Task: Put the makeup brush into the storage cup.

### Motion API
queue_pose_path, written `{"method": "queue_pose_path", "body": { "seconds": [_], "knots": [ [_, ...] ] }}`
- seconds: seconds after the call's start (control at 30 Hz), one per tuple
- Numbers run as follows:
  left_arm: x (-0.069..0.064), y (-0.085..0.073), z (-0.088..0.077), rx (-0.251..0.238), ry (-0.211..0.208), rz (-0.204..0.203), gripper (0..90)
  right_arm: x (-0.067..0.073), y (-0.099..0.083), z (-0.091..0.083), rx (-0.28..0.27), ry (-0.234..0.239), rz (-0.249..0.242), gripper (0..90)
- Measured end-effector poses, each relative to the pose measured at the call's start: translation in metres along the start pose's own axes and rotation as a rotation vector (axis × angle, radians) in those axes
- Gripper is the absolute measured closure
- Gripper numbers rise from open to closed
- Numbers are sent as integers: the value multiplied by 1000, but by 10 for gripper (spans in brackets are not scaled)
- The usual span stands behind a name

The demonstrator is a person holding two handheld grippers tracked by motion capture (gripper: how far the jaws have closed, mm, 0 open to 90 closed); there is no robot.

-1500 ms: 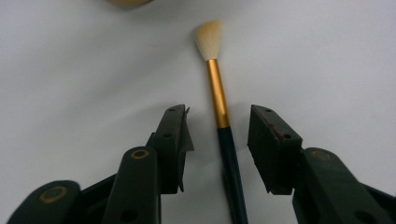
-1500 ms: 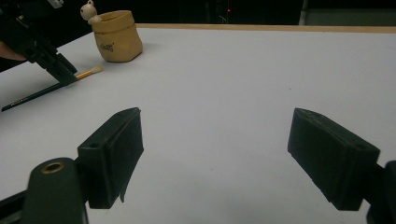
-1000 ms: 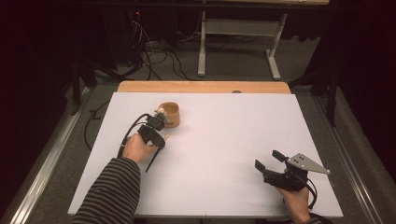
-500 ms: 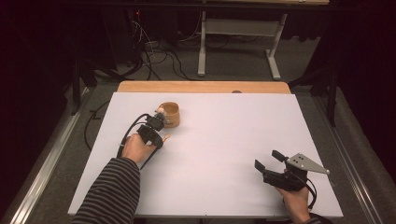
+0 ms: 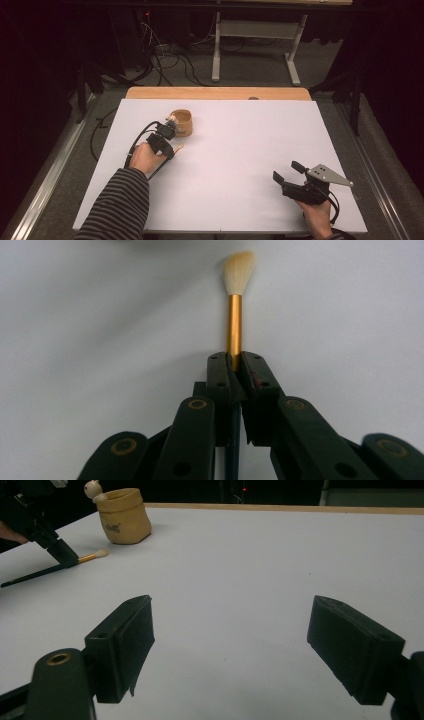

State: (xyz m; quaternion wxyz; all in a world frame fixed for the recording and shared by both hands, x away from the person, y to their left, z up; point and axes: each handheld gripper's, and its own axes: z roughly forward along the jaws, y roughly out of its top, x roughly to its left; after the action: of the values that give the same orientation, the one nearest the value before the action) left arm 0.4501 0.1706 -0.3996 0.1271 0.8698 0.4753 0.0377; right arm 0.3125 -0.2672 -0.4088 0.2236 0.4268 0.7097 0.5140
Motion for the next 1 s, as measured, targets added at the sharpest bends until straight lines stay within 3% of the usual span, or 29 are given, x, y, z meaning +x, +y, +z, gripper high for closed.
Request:
{"method": "queue_pose_path", "body": {
  "seconds": [0.4, 1.0],
  "knots": [
    [-1, -1, -4, -34, -10, 19, 835, 0, 0, 0, 1, -1, -6, 204],
    [-8, -4, -31, -138, -32, 58, 835, 1, -1, 1, 8, 0, -5, 205]
  ]
}}
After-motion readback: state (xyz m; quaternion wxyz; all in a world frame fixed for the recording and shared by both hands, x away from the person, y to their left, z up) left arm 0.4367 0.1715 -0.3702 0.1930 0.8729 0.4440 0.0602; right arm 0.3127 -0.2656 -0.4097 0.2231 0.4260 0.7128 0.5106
